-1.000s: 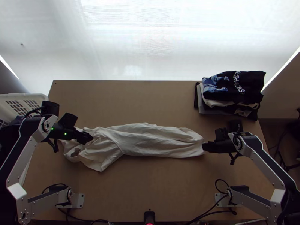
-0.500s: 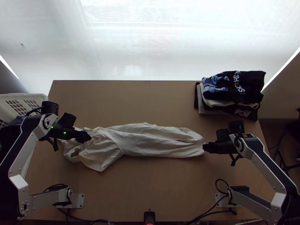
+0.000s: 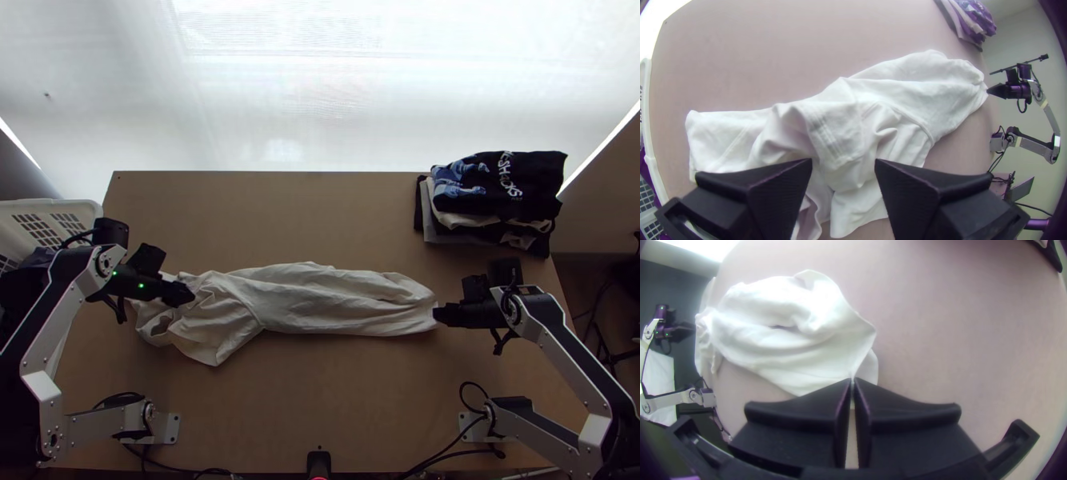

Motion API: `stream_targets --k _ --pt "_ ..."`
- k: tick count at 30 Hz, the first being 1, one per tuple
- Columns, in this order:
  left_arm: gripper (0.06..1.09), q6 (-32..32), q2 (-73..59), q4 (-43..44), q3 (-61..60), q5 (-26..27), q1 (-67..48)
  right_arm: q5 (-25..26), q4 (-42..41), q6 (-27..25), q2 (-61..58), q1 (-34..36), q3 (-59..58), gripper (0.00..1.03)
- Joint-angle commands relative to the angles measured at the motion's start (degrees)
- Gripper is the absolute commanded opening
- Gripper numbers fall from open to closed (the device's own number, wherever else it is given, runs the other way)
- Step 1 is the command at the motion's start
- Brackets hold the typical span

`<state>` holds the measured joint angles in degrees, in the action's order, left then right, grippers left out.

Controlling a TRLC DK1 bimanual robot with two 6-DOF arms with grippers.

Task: Fold the t-shirt

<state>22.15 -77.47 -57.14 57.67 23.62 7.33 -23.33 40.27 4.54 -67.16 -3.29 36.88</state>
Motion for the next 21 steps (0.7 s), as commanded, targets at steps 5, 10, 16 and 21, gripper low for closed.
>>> stream_targets --k 5,10,16,21 --pt "0.09 1.14 6.9 7.49 -4.67 3.37 0.4 0.04 0.86 -0.67 2.29 4.26 2.32 0.03" --pt "0.09 -0.88 9.88 6.78 1.57 3.81 8.22 -0.75 5.26 -0.84 8.18 8.04 11.46 0.03" --pt "0.09 -8.62 14.37 6.78 10.01 8.82 18.59 -0.66 5.78 -0.05 14.42 8.56 22.35 0.03" --pt "0.09 -11.17 21.84 6.26 14.58 8.99 17.28 1.62 4.9 2.14 17.32 8.74 29.91 0.03"
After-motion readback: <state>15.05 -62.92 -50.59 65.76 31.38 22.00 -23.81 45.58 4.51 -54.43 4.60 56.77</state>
